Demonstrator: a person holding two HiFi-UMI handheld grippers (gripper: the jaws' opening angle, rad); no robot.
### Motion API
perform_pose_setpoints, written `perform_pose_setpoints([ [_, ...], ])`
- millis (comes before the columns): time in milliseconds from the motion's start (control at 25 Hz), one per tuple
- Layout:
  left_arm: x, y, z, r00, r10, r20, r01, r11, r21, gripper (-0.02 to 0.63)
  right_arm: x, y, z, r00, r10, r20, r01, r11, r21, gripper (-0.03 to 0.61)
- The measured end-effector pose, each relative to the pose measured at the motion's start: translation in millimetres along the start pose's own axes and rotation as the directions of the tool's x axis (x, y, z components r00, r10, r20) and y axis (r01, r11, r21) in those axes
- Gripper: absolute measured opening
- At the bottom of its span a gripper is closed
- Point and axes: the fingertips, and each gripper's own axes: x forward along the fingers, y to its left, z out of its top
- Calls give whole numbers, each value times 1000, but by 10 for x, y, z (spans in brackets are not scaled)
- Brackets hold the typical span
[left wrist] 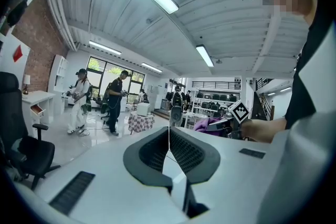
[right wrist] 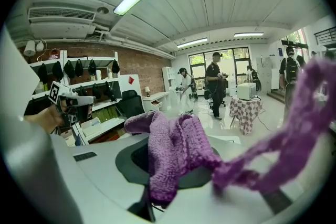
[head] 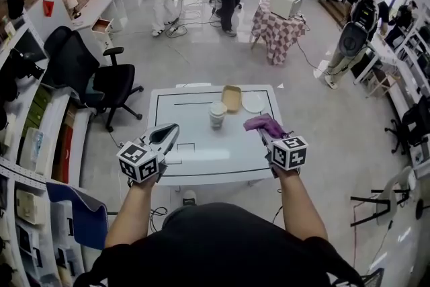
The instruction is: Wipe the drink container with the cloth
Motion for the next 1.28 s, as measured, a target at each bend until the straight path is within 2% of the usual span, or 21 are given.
perform_pose_setpoints([
  [520, 331, 903, 168, 994, -109, -25, 109, 994, 10, 23, 727, 95, 287, 998, -67, 14, 66, 996, 56, 76],
  [1120, 393, 1635, 326, 974, -225, -27, 225, 974, 19, 23, 1167, 375, 586, 987, -156, 43, 152, 984, 89, 75],
  [1280, 427, 1765, 285, 968, -248, -31, 248, 969, 13, 23, 1248, 384, 536, 982, -187, 13, 185, 979, 88, 75],
])
